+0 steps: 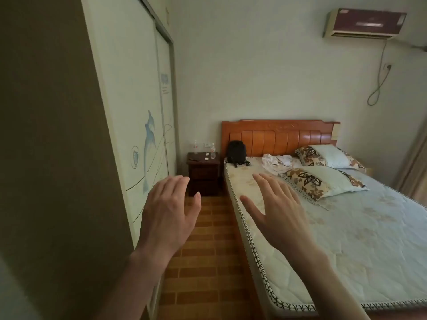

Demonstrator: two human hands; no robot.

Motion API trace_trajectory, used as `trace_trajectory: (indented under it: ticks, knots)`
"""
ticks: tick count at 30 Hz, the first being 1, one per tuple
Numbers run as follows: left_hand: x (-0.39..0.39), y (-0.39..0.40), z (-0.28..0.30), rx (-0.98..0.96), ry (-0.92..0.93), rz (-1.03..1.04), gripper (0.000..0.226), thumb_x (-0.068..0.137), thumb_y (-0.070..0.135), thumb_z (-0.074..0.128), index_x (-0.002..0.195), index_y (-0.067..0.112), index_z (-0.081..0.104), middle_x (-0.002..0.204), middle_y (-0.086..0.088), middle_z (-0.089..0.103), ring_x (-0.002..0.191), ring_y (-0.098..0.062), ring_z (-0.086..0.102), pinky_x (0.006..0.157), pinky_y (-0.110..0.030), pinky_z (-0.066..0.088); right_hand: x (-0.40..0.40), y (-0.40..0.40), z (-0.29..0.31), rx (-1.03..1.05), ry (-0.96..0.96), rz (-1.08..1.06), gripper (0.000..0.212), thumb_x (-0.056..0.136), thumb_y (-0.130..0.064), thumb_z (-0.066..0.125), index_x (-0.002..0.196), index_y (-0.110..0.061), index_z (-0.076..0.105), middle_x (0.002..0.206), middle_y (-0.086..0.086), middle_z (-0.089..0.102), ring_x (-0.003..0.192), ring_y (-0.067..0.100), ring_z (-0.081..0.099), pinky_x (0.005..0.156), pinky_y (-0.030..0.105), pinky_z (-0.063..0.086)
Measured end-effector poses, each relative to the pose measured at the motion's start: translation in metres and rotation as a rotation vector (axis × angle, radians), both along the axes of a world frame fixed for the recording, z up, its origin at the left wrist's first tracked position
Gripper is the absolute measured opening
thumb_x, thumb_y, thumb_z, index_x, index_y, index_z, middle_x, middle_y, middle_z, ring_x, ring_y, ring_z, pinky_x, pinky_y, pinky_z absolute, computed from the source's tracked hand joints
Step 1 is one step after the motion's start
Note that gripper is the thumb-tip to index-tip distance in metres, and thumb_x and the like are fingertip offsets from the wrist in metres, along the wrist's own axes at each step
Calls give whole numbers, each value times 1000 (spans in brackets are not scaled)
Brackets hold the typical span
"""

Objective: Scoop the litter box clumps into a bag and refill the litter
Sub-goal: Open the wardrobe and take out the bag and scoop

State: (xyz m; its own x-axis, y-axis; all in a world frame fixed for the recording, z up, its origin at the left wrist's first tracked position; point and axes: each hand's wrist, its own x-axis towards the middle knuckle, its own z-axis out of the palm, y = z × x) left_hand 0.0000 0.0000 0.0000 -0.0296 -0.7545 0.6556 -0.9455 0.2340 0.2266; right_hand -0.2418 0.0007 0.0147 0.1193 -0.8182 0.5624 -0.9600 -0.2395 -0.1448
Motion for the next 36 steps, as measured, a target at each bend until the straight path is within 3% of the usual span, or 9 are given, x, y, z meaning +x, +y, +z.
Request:
trace_trajectory:
  ticks: [10,22,30,36]
  knots:
    - [-5,-118,-17,-17,-38,3,61,101,57,29,138,17,57,138,-4,63,131,-22,56,109,-39,46,2,-116,-17,3,8,35,73,99,-70,27,154,-23,34,156,-3,42,142,16,40,116,34,32]
    - [-21,-318,-17,70,-49,69,63,100,60,26,138,21,58,138,-1,63,131,-21,56,108,-40,49,-6,-332,-25,69,144,67,75,99,-72,21,153,-23,38,156,0,45,145,19,39,120,39,30]
    - [-2,-440,-27,102,-55,107,65,101,63,23,141,24,55,141,1,60,135,-19,52,113,-37,40,11,-465,-25,84,148,86,77,97,-75,18,154,-26,36,158,-2,42,147,18,35,122,40,29]
    - [25,-561,-43,94,-27,96,63,101,61,26,139,22,58,138,0,63,131,-20,56,109,-38,45,40,-581,-34,72,107,128,75,98,-73,22,152,-24,40,154,-3,46,142,17,42,117,36,34]
